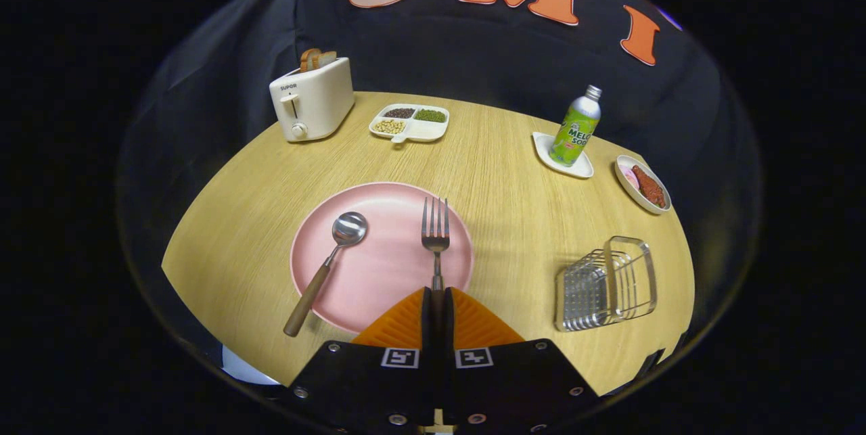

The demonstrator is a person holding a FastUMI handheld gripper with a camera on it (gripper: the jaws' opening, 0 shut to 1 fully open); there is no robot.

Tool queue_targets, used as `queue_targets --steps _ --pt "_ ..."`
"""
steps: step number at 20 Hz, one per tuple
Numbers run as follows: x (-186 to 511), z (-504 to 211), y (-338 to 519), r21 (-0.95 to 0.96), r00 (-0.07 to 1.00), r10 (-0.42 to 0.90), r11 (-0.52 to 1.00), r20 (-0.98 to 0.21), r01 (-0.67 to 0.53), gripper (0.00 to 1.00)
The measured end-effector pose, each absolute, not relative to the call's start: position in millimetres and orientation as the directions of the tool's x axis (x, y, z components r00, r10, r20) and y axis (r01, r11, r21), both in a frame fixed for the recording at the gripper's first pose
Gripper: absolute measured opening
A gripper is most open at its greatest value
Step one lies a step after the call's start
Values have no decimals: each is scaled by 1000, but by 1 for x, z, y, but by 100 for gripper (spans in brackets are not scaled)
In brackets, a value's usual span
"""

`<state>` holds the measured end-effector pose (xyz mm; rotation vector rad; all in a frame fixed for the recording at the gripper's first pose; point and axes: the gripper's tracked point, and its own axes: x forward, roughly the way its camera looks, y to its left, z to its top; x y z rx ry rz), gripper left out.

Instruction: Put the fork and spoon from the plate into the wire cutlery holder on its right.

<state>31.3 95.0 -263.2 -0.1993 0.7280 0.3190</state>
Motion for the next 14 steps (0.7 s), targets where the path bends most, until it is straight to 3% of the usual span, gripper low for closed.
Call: queue_targets --steps 6,14 --pt "22 -232 13 -128 660 164 920 -733 -371 5" --pt "15 -212 -72 -166 527 73 905 -847 -392 5"
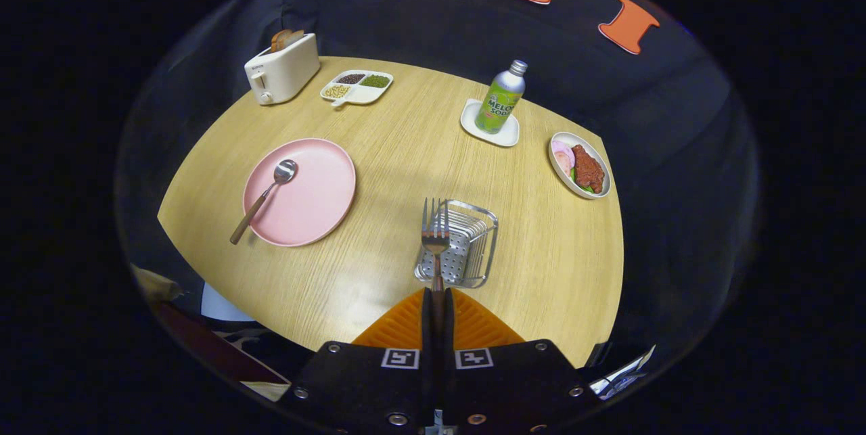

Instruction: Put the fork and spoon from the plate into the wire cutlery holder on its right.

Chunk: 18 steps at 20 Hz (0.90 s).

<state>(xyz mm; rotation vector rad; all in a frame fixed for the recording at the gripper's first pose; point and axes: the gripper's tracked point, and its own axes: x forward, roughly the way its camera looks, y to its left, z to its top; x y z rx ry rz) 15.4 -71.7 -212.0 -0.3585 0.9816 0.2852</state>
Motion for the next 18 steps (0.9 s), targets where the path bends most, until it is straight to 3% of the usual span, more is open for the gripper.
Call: queue_targets --steps 4,11,18 --pt "10 -214 -80 -115 401 56 914 -915 -389 5" --pt "34 -220 -85 -111 289 -11 936 -957 -333 5" --pt "35 -235 -77 -76 168 -15 928 -986 -365 6"
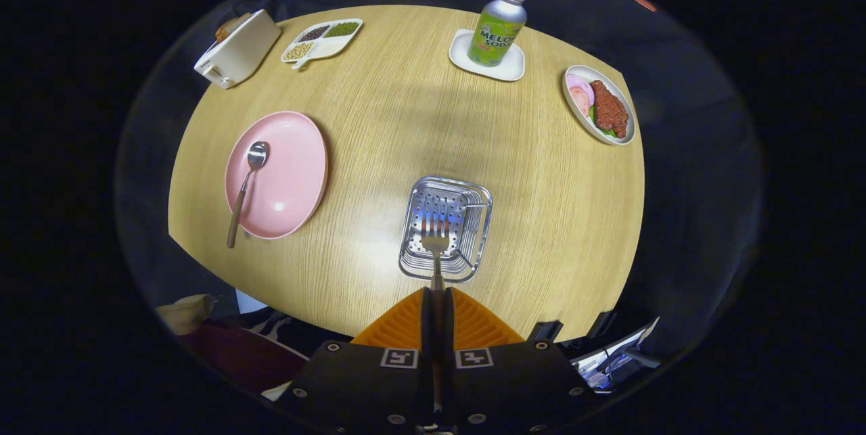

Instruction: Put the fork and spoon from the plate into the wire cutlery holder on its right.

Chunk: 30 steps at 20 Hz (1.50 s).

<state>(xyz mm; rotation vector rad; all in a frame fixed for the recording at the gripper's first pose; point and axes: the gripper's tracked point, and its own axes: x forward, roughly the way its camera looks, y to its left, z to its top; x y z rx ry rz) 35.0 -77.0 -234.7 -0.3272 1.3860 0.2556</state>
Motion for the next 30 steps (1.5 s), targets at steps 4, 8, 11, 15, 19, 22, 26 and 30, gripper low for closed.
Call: queue_targets --steps 4,8,11,15,19,22,26,30 --pt "44 -245 -79 -70 133 -25 937 -991 -343 6" --pt "53 -253 -77 -70 110 -34 939 -993 -338 8" --pt "59 -252 -75 -65 132 -24 945 -991 -320 11" --pt "67 -232 -67 -61 225 9 952 -974 -301 21" --pt "63 -210 -51 -41 310 55 955 -949 -293 48" --pt "56 -198 -31 -38 380 84 952 -921 -305 66" --pt "46 -184 16 13 480 170 950 -860 -313 100" --pt "41 -184 61 -22 595 186 946 -782 -324 100"
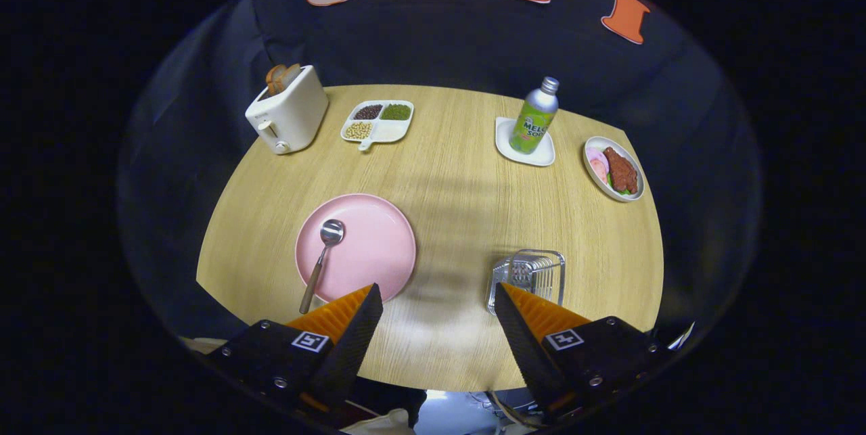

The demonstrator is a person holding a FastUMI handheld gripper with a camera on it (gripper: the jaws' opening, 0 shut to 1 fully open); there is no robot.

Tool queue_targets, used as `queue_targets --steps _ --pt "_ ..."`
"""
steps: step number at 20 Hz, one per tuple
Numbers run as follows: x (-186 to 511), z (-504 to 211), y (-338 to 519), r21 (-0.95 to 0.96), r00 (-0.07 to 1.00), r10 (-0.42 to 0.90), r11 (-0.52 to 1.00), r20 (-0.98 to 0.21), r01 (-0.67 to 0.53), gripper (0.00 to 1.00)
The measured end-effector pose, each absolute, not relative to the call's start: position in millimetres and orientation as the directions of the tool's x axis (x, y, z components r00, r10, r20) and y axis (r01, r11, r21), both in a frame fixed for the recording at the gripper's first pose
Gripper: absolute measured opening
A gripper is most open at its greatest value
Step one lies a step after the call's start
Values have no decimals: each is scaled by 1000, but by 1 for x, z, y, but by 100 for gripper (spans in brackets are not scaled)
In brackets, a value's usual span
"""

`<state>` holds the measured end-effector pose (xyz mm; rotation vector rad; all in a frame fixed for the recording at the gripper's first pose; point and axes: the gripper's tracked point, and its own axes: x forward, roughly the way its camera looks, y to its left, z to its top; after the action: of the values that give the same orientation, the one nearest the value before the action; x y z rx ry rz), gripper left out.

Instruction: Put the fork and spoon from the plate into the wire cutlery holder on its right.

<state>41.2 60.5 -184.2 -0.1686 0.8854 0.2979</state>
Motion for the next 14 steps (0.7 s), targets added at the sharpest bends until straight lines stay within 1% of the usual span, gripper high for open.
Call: queue_targets --steps 3,7,14 --pt "30 -195 104 8 619 224 943 -753 -332 100" --pt "17 -222 155 47 607 268 934 -748 -355 100" --pt "18 -263 206 28 617 259 933 -743 -358 100"
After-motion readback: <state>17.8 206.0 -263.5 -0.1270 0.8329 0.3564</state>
